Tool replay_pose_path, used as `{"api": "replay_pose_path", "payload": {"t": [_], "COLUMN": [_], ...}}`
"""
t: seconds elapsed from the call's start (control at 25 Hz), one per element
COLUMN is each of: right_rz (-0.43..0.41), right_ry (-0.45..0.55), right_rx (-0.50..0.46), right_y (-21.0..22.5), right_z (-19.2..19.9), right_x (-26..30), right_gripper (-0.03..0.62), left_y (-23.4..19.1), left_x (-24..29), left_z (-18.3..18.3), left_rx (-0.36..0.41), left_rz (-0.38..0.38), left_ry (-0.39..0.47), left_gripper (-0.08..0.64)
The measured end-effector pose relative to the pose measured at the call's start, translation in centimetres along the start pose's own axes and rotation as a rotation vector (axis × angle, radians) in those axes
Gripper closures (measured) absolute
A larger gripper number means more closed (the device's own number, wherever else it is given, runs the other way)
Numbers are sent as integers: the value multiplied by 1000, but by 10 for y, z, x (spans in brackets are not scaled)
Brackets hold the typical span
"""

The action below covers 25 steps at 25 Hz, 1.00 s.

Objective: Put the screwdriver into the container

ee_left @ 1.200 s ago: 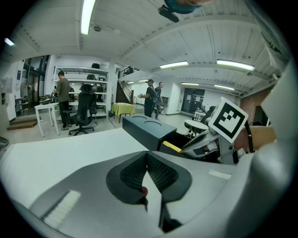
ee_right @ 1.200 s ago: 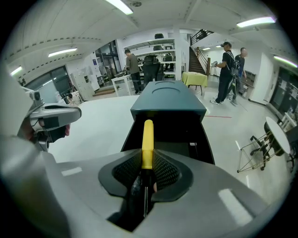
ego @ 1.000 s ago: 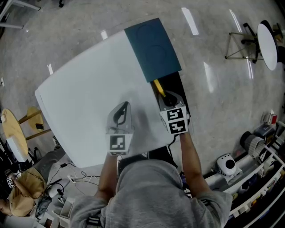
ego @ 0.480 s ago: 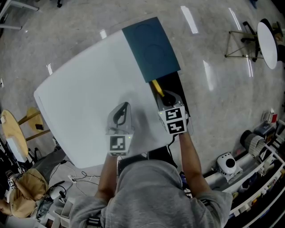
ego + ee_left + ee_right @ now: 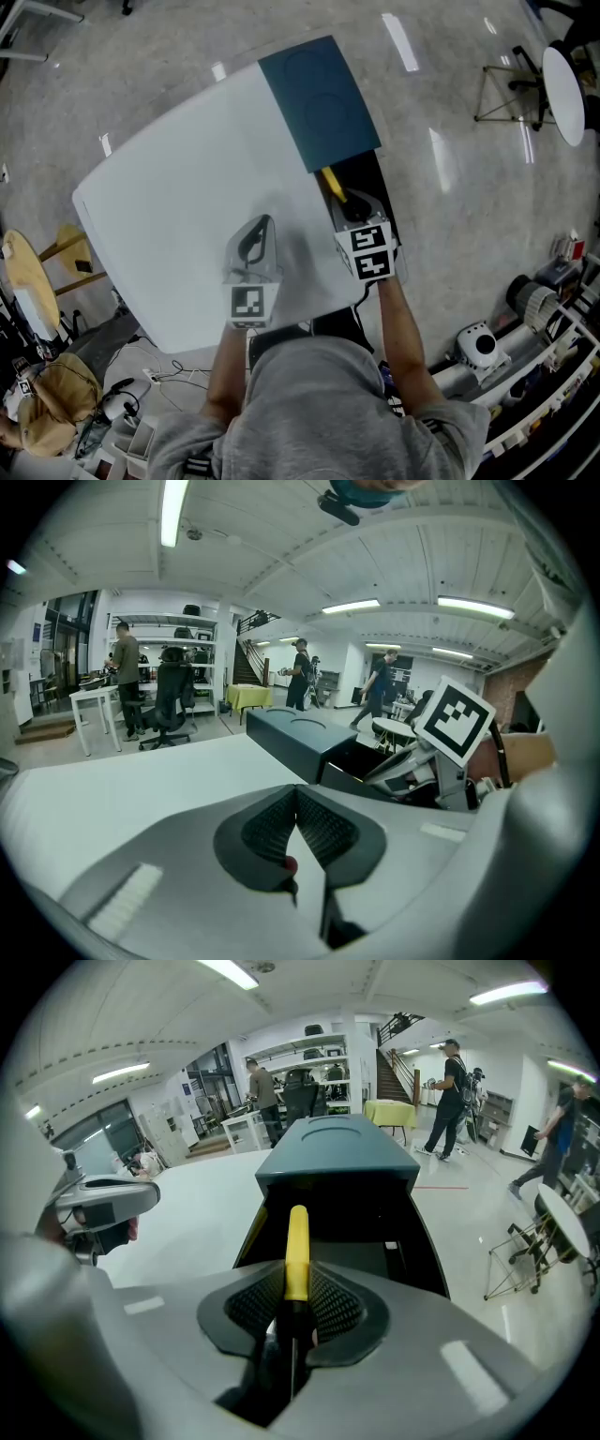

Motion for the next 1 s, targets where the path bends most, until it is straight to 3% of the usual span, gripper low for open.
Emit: {"api": "replay_pose_path", "payload": {"t": [0.48, 1.0], "right_rz": [6, 22], "right_ry": [27, 194], "right_rx": [-18, -64], "right_y": [-5, -13], "right_z": [-1, -25], "right_x": [-4, -68], "right_gripper": [486, 518], "left_y": [-4, 20], "left_x": [-9, -35], "left_z": [-10, -50], "left_rx": [-3, 65], "left_rz": [-25, -35], "left_ry": [23, 126], "left_gripper": [548, 548]}}
Point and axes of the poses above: the fingertips, and each gripper's own axes: x forward along the fingers, y to its right, z out of its underside, the point moved 3 cm from there along -x, backward along the fingers, and after that the axes turned 3 degrees about x, right-handed, at the moved point
